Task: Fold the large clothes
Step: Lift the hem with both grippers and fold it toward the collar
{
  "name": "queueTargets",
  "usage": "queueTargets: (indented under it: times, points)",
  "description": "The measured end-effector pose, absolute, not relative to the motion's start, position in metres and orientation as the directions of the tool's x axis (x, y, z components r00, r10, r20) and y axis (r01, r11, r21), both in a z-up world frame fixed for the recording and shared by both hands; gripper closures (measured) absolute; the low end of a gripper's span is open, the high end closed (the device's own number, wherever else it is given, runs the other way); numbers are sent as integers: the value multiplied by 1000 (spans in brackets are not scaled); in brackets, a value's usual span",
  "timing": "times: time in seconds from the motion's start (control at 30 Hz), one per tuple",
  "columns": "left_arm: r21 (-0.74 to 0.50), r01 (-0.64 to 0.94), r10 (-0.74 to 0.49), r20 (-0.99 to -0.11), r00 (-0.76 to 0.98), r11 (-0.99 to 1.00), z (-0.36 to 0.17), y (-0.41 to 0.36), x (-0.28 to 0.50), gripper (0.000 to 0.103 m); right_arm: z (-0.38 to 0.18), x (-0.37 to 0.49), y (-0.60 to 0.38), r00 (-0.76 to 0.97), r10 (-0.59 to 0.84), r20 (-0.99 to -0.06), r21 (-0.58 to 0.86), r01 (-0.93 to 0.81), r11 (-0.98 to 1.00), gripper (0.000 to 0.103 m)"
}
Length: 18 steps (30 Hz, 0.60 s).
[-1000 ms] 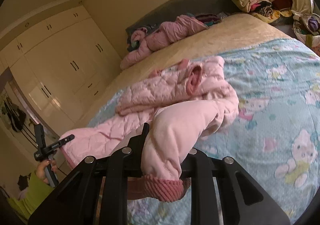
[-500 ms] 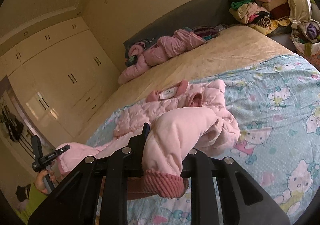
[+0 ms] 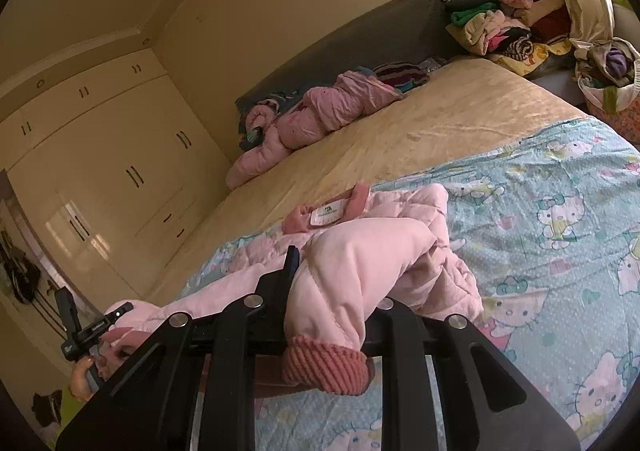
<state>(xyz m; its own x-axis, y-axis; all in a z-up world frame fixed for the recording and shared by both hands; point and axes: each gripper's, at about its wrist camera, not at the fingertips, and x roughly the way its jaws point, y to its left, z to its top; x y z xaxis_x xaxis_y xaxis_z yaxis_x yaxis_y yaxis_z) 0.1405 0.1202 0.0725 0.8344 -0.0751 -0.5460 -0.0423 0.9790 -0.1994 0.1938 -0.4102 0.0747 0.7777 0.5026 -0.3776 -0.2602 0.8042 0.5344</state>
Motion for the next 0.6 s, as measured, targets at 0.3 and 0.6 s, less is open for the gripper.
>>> queueTargets:
  times: [0.3,0.6]
  points:
    - [-199,-70,-42,-510,859,977,81,121,175,89,80,229,-409,798,466,-383,523,-228,821,85]
    - [-215,-122,4,-479,878,969,81,117,206,88,74,265,-401,821,411,-396,478,-198,856,85]
